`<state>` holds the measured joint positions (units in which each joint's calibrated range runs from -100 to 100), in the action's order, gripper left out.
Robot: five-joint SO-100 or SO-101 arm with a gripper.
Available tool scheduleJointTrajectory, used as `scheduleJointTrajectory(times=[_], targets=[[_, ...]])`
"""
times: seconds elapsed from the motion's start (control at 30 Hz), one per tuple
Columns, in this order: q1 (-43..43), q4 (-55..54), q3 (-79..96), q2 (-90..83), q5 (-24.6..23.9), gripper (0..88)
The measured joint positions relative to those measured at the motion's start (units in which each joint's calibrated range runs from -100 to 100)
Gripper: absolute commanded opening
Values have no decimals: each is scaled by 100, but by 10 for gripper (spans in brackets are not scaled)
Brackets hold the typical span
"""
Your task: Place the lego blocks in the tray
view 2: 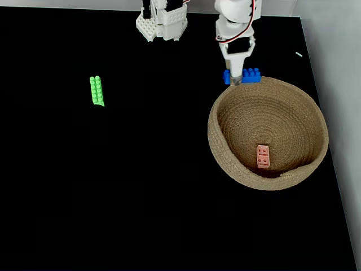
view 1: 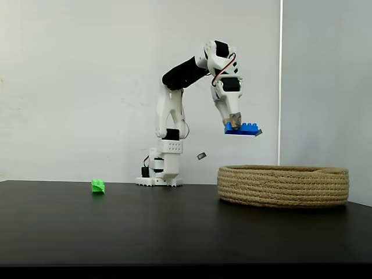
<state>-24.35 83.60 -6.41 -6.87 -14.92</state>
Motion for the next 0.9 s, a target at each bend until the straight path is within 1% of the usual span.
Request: scheduleJointTrajectory(times=[0.03,0.17,0.3,0.43,0.5,0.6,0.67,0.73,0.83,0.9], targets=[[-73,-219,115,0,-44,128],[-179,-1104,627,0,-117,303],[-163,-1486,1043,0,-161,416],[-33,-1543,1167,0,-249,415],[98,-1283,1167,0,-215,424],[407,-471,1255,0,107,434],[782,24,1476,0,425,442],[1279,203,1706,0,733,426],[2093,325,1935,0,1187,428],[2549,406,1953,0,1592,433]])
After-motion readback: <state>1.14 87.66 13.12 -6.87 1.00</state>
